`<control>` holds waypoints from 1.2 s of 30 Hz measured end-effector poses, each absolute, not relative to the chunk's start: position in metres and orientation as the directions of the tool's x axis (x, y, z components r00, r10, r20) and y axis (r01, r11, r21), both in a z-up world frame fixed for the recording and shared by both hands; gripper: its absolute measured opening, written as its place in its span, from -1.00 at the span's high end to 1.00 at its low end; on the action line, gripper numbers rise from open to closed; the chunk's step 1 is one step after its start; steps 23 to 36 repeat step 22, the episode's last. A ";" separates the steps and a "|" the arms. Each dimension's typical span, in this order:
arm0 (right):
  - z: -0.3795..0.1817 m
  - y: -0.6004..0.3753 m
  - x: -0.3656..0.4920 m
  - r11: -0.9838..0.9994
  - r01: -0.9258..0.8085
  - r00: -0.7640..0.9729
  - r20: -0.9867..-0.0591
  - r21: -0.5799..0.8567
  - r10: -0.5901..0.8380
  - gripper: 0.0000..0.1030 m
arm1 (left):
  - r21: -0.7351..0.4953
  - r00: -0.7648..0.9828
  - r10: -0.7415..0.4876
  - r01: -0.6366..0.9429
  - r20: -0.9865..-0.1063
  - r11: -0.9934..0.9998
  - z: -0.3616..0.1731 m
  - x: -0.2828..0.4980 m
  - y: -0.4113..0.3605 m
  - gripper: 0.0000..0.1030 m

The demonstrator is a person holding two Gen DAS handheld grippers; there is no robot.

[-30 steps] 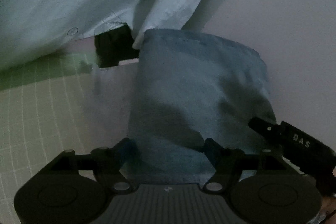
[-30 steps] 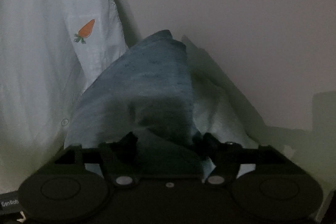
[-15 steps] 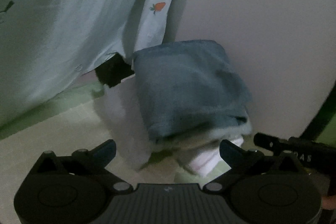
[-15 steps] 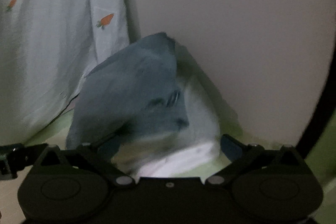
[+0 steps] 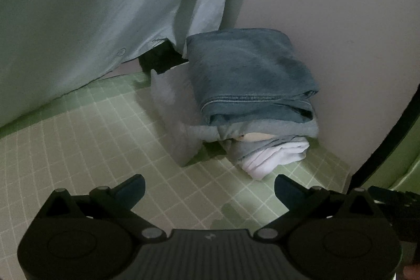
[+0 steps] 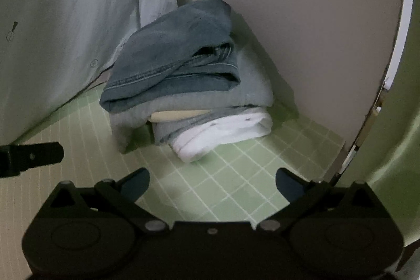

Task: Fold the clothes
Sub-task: 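Place the jeans on top of the clothes stack and open both grippers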

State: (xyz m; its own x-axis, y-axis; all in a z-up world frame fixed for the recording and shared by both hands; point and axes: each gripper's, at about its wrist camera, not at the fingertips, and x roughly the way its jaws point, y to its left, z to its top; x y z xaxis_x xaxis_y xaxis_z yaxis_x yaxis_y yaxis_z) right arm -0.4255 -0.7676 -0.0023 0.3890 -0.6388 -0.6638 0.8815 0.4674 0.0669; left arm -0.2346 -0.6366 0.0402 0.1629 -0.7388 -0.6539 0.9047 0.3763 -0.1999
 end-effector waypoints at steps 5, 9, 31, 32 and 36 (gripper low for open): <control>-0.002 -0.766 -0.429 0.476 0.877 0.392 -0.665 0.063 -0.636 -1.00 | -0.193 0.156 -0.747 0.914 -0.646 0.357 0.042 -0.240 -0.635 -1.00; -0.001 -0.765 -0.429 0.473 0.878 0.395 -0.659 0.067 -0.640 -1.00 | -0.181 0.156 -0.753 0.921 -0.639 0.344 0.043 -0.243 -0.634 -1.00; 0.001 -0.763 -0.430 0.457 0.886 0.389 -0.659 0.077 -0.644 -1.00 | -0.167 0.147 -0.750 0.930 -0.645 0.327 0.043 -0.243 -0.634 -1.00; 0.001 -0.763 -0.430 0.457 0.886 0.389 -0.659 0.077 -0.644 -1.00 | -0.167 0.147 -0.750 0.930 -0.645 0.327 0.043 -0.243 -0.634 -1.00; 0.001 -0.763 -0.430 0.457 0.886 0.389 -0.659 0.077 -0.644 -1.00 | -0.167 0.147 -0.750 0.930 -0.645 0.327 0.043 -0.243 -0.634 -1.00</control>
